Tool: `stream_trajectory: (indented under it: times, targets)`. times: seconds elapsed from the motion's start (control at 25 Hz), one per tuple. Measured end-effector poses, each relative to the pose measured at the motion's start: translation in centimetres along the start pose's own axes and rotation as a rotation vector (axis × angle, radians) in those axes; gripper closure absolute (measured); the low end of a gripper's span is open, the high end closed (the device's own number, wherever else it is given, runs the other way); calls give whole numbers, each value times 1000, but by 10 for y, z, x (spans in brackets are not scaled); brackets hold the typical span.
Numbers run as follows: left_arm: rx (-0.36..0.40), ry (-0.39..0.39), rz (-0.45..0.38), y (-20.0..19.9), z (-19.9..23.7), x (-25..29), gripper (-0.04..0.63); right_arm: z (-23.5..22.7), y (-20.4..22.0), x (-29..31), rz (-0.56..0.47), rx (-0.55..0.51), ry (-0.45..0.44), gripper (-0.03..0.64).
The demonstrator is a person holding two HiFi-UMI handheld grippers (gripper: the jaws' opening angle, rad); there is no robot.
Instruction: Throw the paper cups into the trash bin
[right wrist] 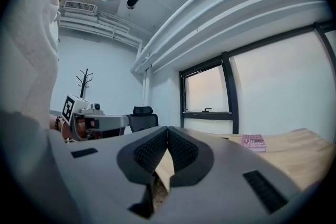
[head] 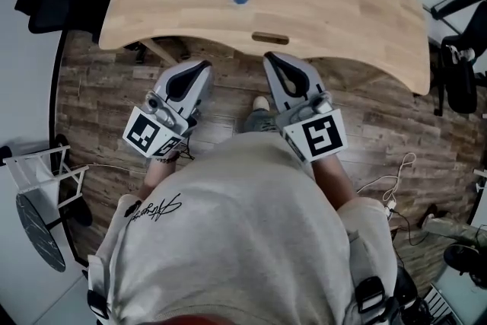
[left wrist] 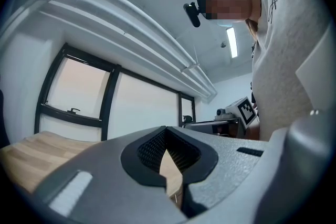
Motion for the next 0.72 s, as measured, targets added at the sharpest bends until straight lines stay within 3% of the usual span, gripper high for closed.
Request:
stream_trajectory:
  times: [0.24, 0.72]
  targets:
    - [4, -29, 0, 5, 36, 33, 592, -43, 7, 34, 48, 14, -17, 607]
    - [20, -80, -6, 20, 88, 85, 592, -109, 20, 83, 9, 35, -64, 607]
Point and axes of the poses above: the fingertips, and each gripper's own axes: x forward along the fingers, z to its left, y out of its underside, the point moved 6 cm from there along -x, backward along the fingers, and after that the axes turned 9 degrees about -z, right-handed, at the moved point
